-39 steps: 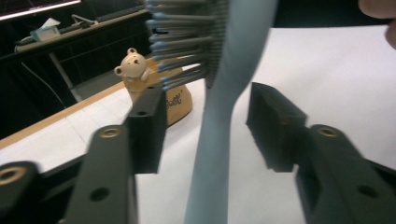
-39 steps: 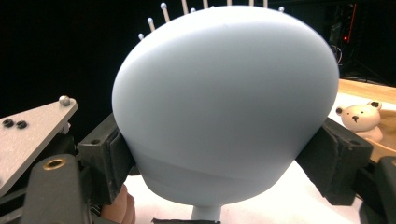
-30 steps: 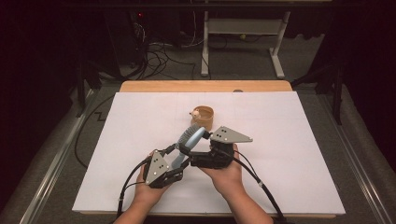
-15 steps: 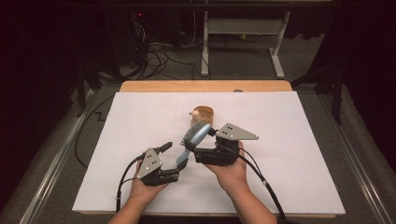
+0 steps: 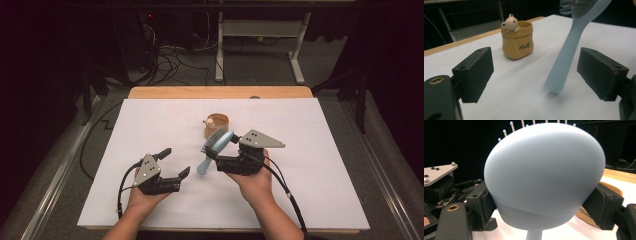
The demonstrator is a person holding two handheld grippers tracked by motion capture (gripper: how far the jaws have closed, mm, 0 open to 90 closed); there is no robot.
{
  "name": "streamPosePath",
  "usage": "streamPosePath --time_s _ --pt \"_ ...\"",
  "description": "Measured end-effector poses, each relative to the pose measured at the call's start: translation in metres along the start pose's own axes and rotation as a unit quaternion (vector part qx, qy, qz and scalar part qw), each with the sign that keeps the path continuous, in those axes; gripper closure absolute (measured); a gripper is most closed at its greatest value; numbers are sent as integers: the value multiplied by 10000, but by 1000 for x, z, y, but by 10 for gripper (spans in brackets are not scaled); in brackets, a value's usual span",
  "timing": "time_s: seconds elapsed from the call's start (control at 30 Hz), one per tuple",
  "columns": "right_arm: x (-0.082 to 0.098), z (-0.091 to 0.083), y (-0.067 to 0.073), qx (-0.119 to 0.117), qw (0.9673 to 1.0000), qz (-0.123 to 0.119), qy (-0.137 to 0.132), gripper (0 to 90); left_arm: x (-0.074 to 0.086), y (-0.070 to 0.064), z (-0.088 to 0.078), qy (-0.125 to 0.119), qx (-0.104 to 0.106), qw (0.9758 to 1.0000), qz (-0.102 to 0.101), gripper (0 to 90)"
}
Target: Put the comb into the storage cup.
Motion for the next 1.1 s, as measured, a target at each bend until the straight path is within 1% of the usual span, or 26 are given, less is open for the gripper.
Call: streamPosePath --time_s 0.1,0.23,0.3,0.4,0.63,0.73,0.87,0.97,1.1 --pt "-1 -3 -3 33 10000 1 -18 206 4 5 -5 8 -59 10000 -69 130" --pt "-3 -8 -7 81 10000 -2 -40 207 8 10 -11 74 -117 9999 -43 118" --pt "-2 -10 -9 104 9999 0 -60 206 11 12 -14 84 -146 9998 -97 101" --pt "-2 -14 -13 143 9999 27 -82 207 14 16 -18 44 -190 9996 -197 78" --pt "0 -22 -22 280 9995 -4 -134 206 16 20 -25 -110 -293 9994 -178 29" --pt "2 -26 -26 318 9994 -16 -167 206 18 21 -25 -99 -286 9993 -210 15" --pt "4 -30 -31 350 9992 27 -215 206 19 21 -25 -70 -242 9995 -190 0" --pt "5 -33 -34 404 9989 36 -221 206 19 21 -26 -113 -228 9994 -236 0" --pt "8 -40 -40 475 9985 74 -260 206 20 23 -26 -55 -208 9994 -259 0"
Point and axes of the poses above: each handheld gripper's, and its own axes: z roughly forward along the jaws, x roughly out of its underside, y roughly to its left, the point moved 1 cm from there along z, roughly forward along the jaws, and after that the axes turned 2 degrees about y, right-handed, at the moved point
